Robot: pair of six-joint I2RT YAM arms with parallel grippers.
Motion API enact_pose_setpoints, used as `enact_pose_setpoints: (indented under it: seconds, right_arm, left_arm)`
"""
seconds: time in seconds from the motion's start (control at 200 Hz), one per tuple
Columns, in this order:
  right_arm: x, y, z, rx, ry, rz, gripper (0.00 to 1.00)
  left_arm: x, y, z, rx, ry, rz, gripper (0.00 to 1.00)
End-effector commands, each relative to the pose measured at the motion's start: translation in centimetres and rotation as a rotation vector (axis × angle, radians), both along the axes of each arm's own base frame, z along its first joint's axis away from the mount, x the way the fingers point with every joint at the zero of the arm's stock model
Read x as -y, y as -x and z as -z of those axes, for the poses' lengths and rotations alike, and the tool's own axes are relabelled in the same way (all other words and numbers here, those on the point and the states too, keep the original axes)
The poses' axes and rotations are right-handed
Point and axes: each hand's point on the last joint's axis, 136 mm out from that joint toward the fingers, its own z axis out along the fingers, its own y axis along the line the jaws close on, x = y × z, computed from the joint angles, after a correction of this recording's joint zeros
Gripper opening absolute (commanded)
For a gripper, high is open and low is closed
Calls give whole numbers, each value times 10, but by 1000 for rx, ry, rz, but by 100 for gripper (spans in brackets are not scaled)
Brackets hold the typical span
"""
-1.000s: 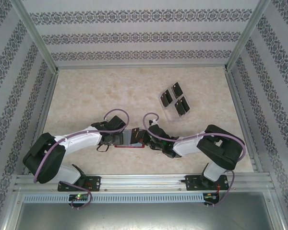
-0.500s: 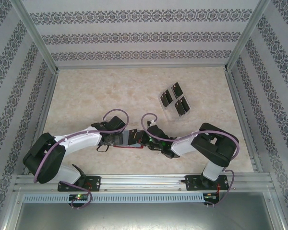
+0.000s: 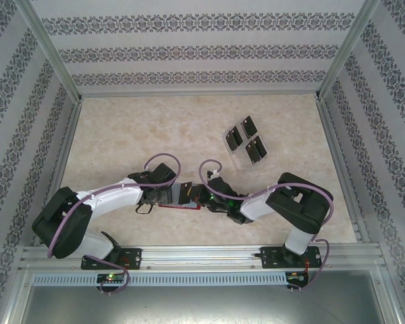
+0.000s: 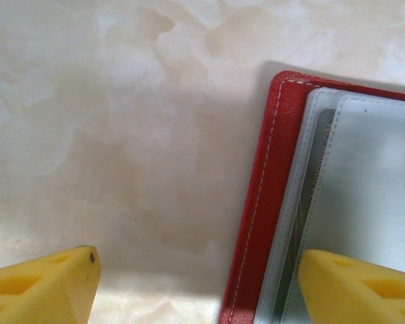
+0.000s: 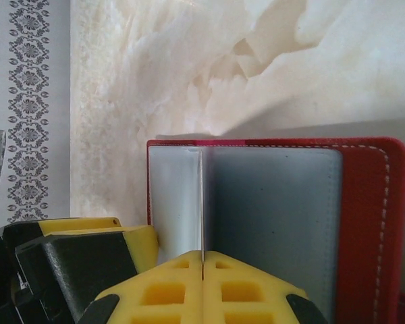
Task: Put the credit cards into the card holder
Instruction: Move the card holder to the center of the table.
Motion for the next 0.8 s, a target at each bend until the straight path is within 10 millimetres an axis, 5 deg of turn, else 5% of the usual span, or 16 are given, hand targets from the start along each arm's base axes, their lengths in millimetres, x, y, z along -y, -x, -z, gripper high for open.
enact_pose_setpoints:
  seconds: [0.0, 0.32, 0.794]
  right_arm:
    - [-2, 9, -2, -8, -17, -18, 0]
    - [-3, 8, 5, -23, -29, -9, 0]
    - [-12, 4, 2, -32, -94, -13, 0]
  left_arm:
    - [-20, 15, 8, -51, -69, -36, 79]
    - [-38, 17, 2, -52, -154, -56, 79]
    - [-38, 22, 15, -83, -142, -65, 79]
